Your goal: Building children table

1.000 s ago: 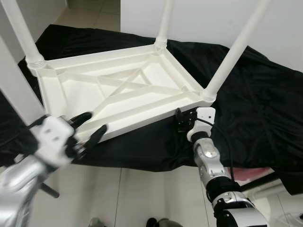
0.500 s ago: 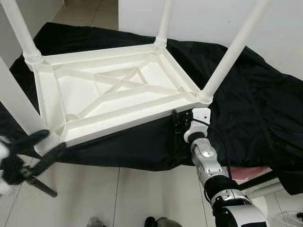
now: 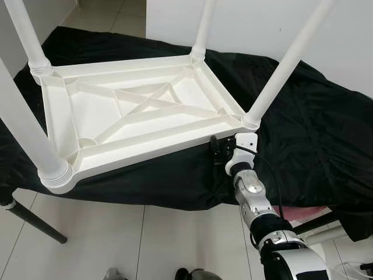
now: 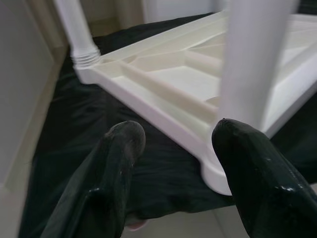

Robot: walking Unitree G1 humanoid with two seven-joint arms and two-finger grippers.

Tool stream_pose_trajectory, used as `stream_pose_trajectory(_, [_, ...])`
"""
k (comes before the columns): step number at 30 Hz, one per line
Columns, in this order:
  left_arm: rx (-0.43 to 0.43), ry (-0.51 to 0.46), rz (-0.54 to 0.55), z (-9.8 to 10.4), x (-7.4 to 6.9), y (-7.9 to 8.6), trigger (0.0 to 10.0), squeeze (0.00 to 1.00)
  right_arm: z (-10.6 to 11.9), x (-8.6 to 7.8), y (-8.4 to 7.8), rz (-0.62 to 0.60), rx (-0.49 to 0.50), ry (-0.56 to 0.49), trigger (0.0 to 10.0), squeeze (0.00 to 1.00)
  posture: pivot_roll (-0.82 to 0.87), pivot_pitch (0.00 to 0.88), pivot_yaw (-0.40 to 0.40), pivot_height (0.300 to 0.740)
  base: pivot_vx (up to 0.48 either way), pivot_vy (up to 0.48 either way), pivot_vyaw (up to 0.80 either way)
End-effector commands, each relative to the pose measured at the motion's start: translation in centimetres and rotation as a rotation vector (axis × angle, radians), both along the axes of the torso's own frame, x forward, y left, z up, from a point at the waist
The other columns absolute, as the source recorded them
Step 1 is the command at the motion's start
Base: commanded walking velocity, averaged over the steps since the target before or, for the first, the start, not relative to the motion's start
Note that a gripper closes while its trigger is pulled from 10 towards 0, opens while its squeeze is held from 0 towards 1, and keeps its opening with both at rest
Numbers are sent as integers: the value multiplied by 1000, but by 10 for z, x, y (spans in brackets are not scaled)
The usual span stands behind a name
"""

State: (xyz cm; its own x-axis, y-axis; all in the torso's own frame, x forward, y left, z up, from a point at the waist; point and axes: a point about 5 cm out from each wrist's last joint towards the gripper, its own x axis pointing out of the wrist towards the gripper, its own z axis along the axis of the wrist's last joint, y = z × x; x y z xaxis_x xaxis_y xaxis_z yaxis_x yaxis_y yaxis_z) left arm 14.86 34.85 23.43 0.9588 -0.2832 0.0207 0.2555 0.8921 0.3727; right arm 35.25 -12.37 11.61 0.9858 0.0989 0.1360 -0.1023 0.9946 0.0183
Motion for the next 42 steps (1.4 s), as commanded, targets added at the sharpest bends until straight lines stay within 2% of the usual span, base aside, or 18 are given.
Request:
stream_pose_trajectory(1, [50,-29,106,-3,9,8,10000,0,-2,-1,7,18,9,6,10000,0,238,116,-147,740,0,0,0])
stream_pose_trajectory(3, [53,-50,141,-4,19,12,10000,0,-3,-2,11,22,13,8,10000,0,234,115,-149,740,0,0,0])
stream_pose_trajectory(4, [53,-50,141,-4,19,12,10000,0,-3,-2,11,22,13,8,10000,0,234,115,-149,740,0,0,0])
stream_pose_trajectory(7, [39,-90,149,-2,38,13,10000,0,-4,-3,15,20,32,17,10000,0,219,114,-146,740,0,0,0])
stream_pose_trajectory(10, [48,-111,161,-1,46,14,10000,0,-5,-3,15,11,34,18,10000,0,219,114,-146,740,0,0,0])
stream_pose_trajectory(12, [47,-135,181,1,60,16,10000,0,-5,-3,13,-16,33,25,10000,0,203,114,-140,740,0,0,0])
stream_pose_trajectory(13, [47,-135,181,1,60,16,10000,0,-5,-3,13,-16,33,25,10000,0,203,114,-140,740,0,0,0])
stream_pose_trajectory(15, [45,-167,190,4,75,13,10000,0,-6,-3,6,-60,29,32,10000,0,185,115,-132,740,0,0,0])
stream_pose_trajectory(18, [34,-177,205,4,83,13,10000,0,-6,-3,2,-80,29,35,10000,0,185,115,-132,740,0,0,0])
stream_pose_trajectory(20, [28,-190,224,4,97,14,10000,0,-6,-1,-4,-112,33,42,10000,0,174,117,-131,740,0,0,0])
stream_pose_trajectory(21, [28,-190,224,4,97,14,10000,0,-6,-1,-4,-112,33,42,10000,0,174,117,-131,740,0,0,0])
stream_pose_trajectory(22, [22,-194,234,3,103,14,10000,0,-6,-1,-7,-127,33,48,10000,0,166,117,-130,740,0,0,0])
stream_pose_trajectory(25, [-11,-205,196,-5,121,-1,10000,0,-6,1,-15,-179,34,66,10000,0,157,121,-131,740,0,0,0])
stream_pose_trajectory(27, [-21,-206,155,-9,128,-12,10000,0,-7,1,-19,-205,47,80,10000,0,157,121,-135,740,0,0,0])
stream_pose_trajectory(33, [-42,-213,93,-14,135,-27,10000,0,-9,2,-26,-239,33,101,10000,0,158,123,-143,740,0,0,0])
stream_pose_trajectory(37, [-88,-224,-29,-17,141,-57,10000,0,-3,9,-36,-263,-8,99,10000,0,152,122,-139,740,0,0,0])
stream_pose_trajectory(42, [-86,-235,-85,-17,143,-73,10000,0,2,13,-39,-269,-8,101,10000,0,150,123,-138,740,0,0,0])
